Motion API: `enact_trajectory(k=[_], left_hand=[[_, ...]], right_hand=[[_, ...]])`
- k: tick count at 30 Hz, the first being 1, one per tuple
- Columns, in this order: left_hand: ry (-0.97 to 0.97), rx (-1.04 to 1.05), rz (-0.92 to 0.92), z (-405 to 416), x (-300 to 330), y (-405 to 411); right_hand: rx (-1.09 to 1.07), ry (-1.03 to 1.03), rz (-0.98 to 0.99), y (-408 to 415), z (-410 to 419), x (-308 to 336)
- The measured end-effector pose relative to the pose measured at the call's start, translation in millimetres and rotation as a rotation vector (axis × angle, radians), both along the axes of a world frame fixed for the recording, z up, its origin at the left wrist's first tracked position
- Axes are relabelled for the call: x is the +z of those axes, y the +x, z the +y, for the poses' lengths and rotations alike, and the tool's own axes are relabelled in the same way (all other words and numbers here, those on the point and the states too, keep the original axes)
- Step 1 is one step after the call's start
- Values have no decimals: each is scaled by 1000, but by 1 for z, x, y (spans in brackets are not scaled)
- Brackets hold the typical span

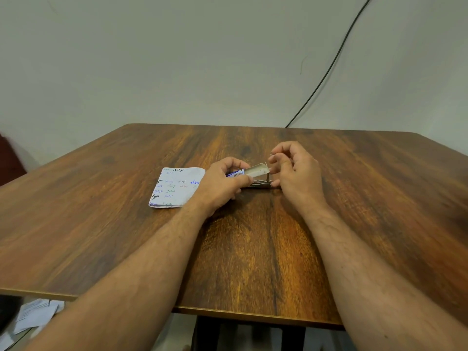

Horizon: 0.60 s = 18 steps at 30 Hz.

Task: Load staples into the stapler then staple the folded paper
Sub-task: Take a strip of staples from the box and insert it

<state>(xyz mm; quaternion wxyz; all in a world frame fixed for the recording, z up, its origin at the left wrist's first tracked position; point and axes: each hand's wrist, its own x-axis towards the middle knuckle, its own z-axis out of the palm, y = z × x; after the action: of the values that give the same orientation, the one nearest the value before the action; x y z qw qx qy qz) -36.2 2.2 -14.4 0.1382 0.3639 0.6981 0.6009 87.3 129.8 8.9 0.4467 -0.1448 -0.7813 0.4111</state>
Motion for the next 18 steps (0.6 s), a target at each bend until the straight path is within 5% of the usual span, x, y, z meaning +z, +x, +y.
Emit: enact_trajectory(k=[18], left_hand=[[45, -83, 71, -2, 4, 9]], right_hand=[[66, 357, -133, 3, -3, -5]])
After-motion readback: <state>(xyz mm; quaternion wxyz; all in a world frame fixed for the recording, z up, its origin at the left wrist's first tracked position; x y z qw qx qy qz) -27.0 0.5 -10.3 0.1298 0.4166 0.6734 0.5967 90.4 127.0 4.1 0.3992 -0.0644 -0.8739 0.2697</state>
